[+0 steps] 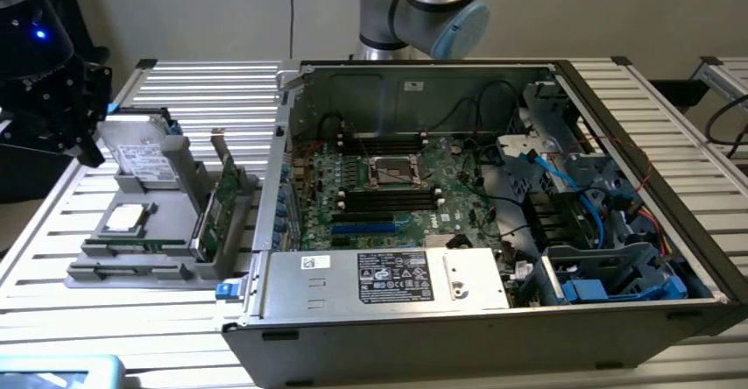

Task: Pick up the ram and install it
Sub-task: 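Pick up the ram and move it above insertion slot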

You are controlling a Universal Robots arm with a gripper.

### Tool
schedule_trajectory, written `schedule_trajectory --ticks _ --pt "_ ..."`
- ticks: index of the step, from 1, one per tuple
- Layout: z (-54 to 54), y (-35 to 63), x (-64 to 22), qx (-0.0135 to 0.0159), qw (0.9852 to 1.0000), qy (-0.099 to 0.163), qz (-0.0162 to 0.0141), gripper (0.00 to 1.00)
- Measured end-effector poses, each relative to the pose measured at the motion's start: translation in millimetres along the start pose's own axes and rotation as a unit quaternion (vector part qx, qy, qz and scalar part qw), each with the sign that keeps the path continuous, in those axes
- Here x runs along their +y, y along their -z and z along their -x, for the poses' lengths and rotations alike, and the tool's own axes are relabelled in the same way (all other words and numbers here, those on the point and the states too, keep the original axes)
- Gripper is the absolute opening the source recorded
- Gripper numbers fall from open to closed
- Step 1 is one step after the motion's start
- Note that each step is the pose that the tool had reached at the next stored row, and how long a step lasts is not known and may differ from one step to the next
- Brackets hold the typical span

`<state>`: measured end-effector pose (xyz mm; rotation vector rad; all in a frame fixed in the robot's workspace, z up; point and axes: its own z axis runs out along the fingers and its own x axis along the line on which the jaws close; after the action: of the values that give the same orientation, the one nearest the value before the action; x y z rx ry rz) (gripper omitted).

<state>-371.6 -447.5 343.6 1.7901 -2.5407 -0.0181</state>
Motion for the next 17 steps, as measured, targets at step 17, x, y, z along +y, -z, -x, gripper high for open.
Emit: schedule_trajectory --ticks 17 --pt "0.0 0.0 0.0 0.0039 0.99 0.141 -0.0033 0.11"
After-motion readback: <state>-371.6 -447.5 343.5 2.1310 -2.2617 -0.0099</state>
